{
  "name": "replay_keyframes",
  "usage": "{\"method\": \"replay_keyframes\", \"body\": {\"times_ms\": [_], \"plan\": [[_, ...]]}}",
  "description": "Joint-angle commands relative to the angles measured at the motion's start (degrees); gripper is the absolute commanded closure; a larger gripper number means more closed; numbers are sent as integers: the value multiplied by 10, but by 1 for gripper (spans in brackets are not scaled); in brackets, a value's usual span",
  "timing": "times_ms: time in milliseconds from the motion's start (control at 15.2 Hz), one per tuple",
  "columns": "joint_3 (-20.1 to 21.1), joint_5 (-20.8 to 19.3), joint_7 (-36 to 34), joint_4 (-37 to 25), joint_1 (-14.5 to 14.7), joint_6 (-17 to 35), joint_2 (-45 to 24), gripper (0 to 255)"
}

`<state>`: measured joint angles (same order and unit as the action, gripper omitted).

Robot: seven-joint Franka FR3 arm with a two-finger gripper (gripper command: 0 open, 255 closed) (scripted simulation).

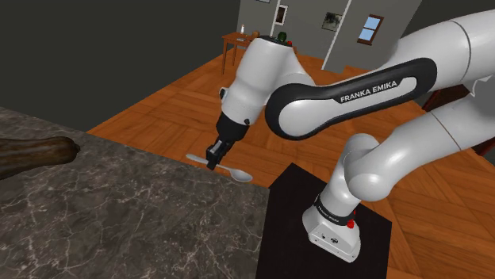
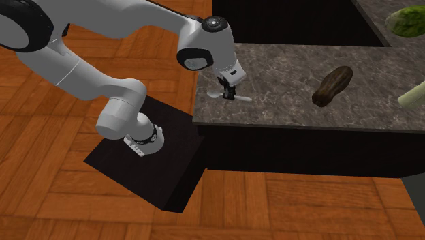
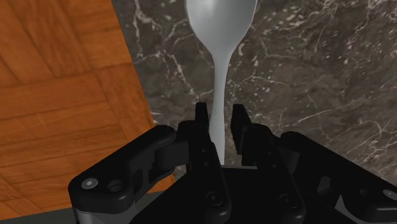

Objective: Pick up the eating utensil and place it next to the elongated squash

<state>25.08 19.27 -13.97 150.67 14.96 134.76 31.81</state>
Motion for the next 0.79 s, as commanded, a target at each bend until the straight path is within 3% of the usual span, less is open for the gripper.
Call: {"method": "replay_keyframes", "body": {"times_ms": [0, 726], "plan": [[-4, -3, -1, -12, -1, -19, 7, 255], [-23, -19, -7, -77, -6, -112, 35, 255]]}}
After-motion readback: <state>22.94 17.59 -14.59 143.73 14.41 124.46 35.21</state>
